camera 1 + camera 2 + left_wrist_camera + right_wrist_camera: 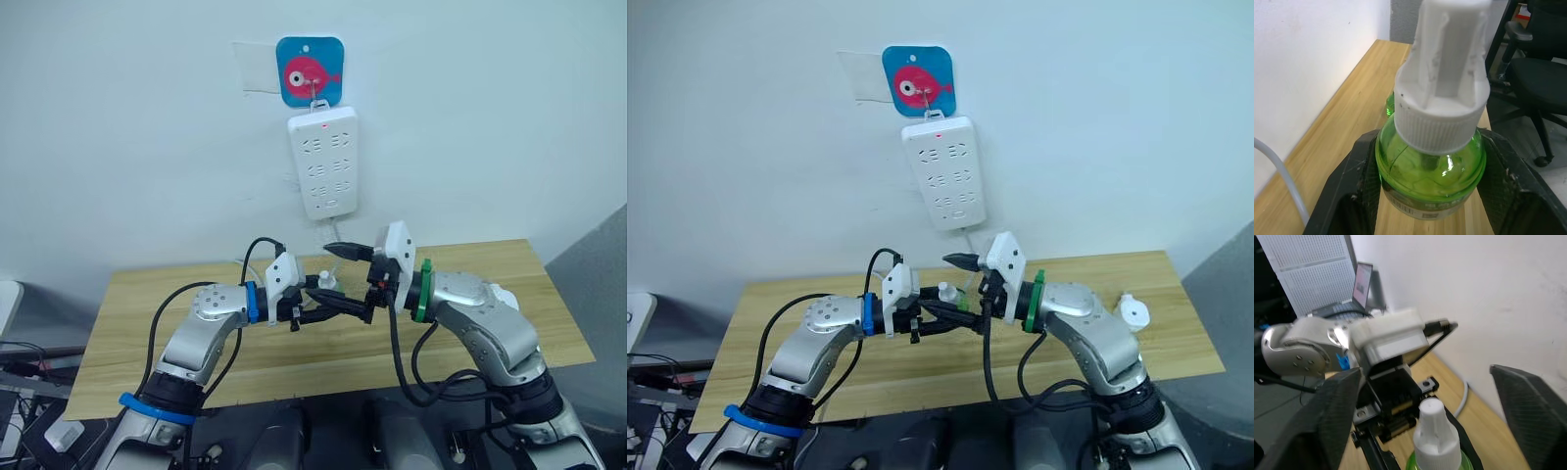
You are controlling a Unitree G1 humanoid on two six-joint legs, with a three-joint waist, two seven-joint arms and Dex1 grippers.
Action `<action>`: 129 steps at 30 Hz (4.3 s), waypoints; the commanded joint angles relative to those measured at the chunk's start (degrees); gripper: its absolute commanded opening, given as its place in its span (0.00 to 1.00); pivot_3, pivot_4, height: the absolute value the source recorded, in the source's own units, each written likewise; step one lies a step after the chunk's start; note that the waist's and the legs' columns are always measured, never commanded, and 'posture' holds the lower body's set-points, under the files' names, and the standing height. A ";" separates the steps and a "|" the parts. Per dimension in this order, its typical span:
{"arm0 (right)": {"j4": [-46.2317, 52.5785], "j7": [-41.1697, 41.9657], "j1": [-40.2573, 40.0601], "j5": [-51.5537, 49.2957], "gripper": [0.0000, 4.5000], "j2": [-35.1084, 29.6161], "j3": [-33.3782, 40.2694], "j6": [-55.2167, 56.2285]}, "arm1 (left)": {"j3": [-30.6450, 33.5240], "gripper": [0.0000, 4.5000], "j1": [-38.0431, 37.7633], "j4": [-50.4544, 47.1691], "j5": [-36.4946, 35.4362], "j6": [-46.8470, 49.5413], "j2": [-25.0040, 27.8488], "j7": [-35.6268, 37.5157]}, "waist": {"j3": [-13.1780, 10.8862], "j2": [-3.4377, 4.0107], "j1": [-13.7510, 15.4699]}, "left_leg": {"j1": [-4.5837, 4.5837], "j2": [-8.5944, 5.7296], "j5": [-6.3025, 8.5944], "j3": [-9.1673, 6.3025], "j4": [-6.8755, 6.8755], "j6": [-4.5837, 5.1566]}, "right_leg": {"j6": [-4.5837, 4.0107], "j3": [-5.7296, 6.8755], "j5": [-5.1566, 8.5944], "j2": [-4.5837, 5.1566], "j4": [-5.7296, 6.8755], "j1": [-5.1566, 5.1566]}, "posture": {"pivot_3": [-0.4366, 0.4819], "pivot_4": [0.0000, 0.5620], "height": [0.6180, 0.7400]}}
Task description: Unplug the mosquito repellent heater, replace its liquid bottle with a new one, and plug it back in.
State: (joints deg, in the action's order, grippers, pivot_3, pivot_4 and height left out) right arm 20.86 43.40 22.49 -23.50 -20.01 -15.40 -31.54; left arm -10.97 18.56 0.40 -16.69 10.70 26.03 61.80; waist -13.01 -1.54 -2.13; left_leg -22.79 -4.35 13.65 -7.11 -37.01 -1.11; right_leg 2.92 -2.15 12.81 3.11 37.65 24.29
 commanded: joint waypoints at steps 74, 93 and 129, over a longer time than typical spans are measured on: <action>-57.20 -23.08 -2.35 21.63 0.08 8.47 11.41 42.02 | 0.01 0.51 -6.27 -7.26 0.14 -0.69 1.13 -2.74 | 0.61 0.22 -0.73 | 0.15 0.02 0.01 0.17 0.07 0.02 | -0.01 -0.17 0.00 -0.07 0.05 -0.04 | 0.44 0.32 1.00; -52.40 -20.79 -5.39 21.52 0.81 7.49 11.74 40.57 | 0.07 0.51 -5.88 -7.04 0.14 -0.02 0.03 -3.02 | 0.61 0.23 -0.73 | 0.16 0.02 0.01 0.17 0.07 0.02 | -0.01 -0.17 0.00 -0.07 0.05 -0.06 | 0.43 0.33 1.00; -2.71 5.71 -2.34 1.15 0.63 -3.51 -2.14 4.23 | -0.25 0.51 -3.94 -3.24 0.07 -5.20 0.44 1.38 | 0.62 0.29 -0.48 | 0.11 0.05 0.07 0.05 0.05 0.11 | -0.01 -0.03 0.04 -0.02 -0.15 -0.15 | 0.43 0.32 1.00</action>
State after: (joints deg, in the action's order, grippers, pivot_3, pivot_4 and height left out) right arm 17.78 49.30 19.13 -22.86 -23.87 -17.33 -28.99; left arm -10.95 14.21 -0.52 -15.86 5.81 26.69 63.15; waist -12.39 -1.26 -2.61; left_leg -22.67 -4.30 13.72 -7.06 -36.96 -1.00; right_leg 2.91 -2.17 12.84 3.10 37.50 24.14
